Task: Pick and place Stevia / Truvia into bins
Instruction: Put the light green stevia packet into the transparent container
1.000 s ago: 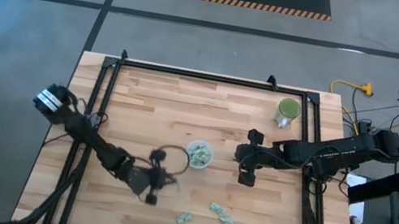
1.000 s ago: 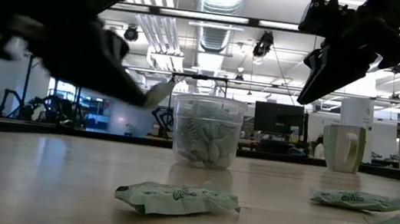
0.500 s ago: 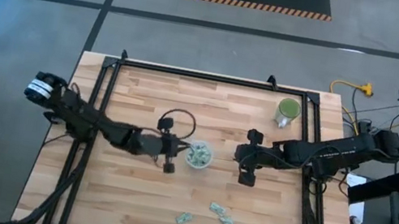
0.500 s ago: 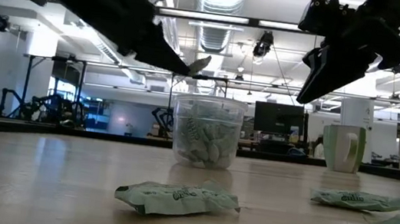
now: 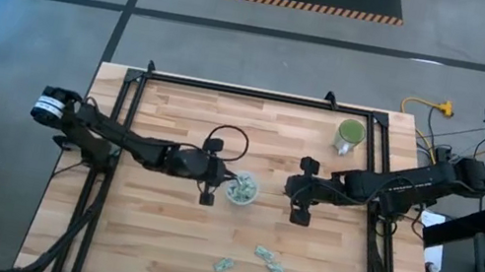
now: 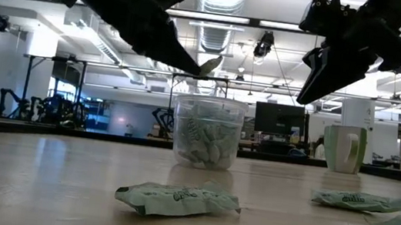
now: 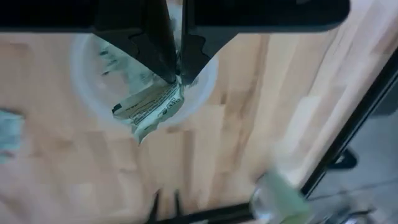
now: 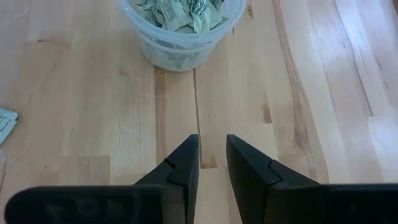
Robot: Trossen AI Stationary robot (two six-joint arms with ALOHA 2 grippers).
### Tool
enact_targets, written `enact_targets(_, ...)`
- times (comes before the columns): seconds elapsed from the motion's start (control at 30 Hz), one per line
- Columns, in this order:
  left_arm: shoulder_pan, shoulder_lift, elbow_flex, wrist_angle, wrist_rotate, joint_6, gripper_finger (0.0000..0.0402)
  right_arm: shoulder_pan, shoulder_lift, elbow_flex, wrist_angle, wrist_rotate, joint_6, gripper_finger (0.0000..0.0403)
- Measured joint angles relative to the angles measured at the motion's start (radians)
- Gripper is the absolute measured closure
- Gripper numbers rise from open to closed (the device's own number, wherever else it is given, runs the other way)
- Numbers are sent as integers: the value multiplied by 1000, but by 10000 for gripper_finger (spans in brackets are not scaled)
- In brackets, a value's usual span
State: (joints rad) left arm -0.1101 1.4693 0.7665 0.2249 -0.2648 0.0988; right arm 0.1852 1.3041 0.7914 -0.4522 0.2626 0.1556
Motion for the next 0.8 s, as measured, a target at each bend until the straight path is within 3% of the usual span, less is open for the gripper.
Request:
enact_targets(0.3, 31, 92, 81, -36, 94, 91, 401, 0, 0, -1, 24, 2, -9, 336)
enact_targets(0.47, 35, 140, 135, -112, 86, 97, 401, 0, 0, -3, 22, 2, -7, 330)
enact_targets(0.8, 37, 143, 146, -116, 41, 126, 391, 0, 0, -8, 22, 2, -10, 335)
